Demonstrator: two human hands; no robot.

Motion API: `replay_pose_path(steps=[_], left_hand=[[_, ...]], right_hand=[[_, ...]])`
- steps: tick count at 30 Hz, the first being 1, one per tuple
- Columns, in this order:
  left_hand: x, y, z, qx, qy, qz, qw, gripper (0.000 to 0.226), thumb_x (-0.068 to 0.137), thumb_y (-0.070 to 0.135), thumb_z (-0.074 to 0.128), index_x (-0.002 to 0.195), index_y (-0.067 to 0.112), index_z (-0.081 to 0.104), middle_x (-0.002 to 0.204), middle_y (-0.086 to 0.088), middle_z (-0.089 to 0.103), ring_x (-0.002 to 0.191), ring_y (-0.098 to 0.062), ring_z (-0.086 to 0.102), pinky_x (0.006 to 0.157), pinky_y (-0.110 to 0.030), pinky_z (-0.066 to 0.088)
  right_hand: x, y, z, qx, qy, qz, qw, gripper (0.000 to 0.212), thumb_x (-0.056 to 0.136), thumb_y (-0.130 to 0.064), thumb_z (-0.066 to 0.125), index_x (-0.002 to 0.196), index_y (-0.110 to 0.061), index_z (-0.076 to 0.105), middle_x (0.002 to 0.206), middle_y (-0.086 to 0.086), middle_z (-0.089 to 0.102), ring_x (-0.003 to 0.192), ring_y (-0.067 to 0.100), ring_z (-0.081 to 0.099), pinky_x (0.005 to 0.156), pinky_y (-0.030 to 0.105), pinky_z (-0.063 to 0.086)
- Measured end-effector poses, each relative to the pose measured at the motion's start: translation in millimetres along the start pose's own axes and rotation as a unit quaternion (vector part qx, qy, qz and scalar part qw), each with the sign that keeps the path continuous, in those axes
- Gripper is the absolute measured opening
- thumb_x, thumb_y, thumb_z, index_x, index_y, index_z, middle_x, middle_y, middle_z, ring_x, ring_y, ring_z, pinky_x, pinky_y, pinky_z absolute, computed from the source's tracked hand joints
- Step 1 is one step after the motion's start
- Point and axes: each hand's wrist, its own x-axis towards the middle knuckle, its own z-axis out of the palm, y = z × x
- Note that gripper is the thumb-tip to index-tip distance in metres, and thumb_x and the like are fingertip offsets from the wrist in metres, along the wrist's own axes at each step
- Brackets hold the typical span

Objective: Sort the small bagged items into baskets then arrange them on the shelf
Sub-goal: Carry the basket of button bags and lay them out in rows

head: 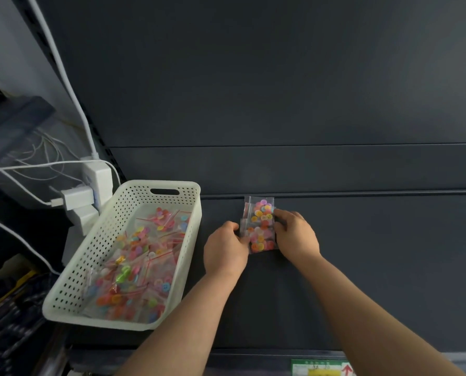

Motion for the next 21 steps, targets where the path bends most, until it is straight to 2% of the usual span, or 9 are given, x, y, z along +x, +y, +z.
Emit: replay_pose_path(steps=[5,11,16,18,21], left_hand=[[1,2,0,0.004,-0.005,0.004,1.0,0.035,0.094,0.035,0.064,0.126,0.021,0.063,0.11,0.003,0.07,0.097,-0.015,0.067,0.069,-0.024,0.049],[4,1,1,-0.004,-0.017,-0.009,1.0,0.042,0.094,0.033,0.064,0.133,0.019,0.055,0.111,0.001,0.069,0.097,-0.016,0.066,0.07,-0.026,0.05],[2,0,1,-0.014,-0.008,-0.03,0.999,0.04,0.097,0.024,0.059,0.135,0.017,0.052,0.108,0.002,0.068,0.096,-0.017,0.065,0.07,-0.026,0.048],[4,3,1,-0.014,-0.01,-0.028,0.999,0.041,0.098,0.025,0.057,0.137,0.018,0.05,0.109,0.001,0.067,0.098,-0.017,0.065,0.071,-0.028,0.05],[9,5,0,0.011,-0.018,-0.02,1.0,0.043,0.101,0.022,0.05,0.143,0.02,0.044,0.122,-0.002,0.065,0.106,-0.019,0.064,0.072,-0.027,0.048]], right_hand=[[4,-3,-1,-0.009,-0.014,-0.005,1.0,0.038,0.099,-0.019,0.039,0.134,-0.027,0.054,0.136,-0.002,0.052,0.121,0.02,0.051,0.081,0.028,0.041],[-8,3,-6,0.082,0.02,0.025,0.996,0.033,0.094,-0.021,0.053,0.127,-0.016,0.057,0.121,0.003,0.061,0.107,0.017,0.055,0.08,0.024,0.039],[-18,8,-7,0.107,0.028,0.045,0.993,0.036,0.088,-0.026,0.066,0.122,-0.017,0.06,0.099,-0.009,0.064,0.086,0.006,0.055,0.062,0.013,0.038],[-20,6,-5,0.121,0.028,0.043,0.991,0.038,0.086,-0.024,0.069,0.122,-0.017,0.061,0.103,-0.007,0.067,0.086,0.006,0.058,0.063,0.011,0.039],[-24,2,-2,0.133,0.029,0.038,0.99,0.038,0.085,-0.019,0.07,0.122,-0.016,0.062,0.109,-0.005,0.068,0.085,0.003,0.057,0.065,0.008,0.039]])
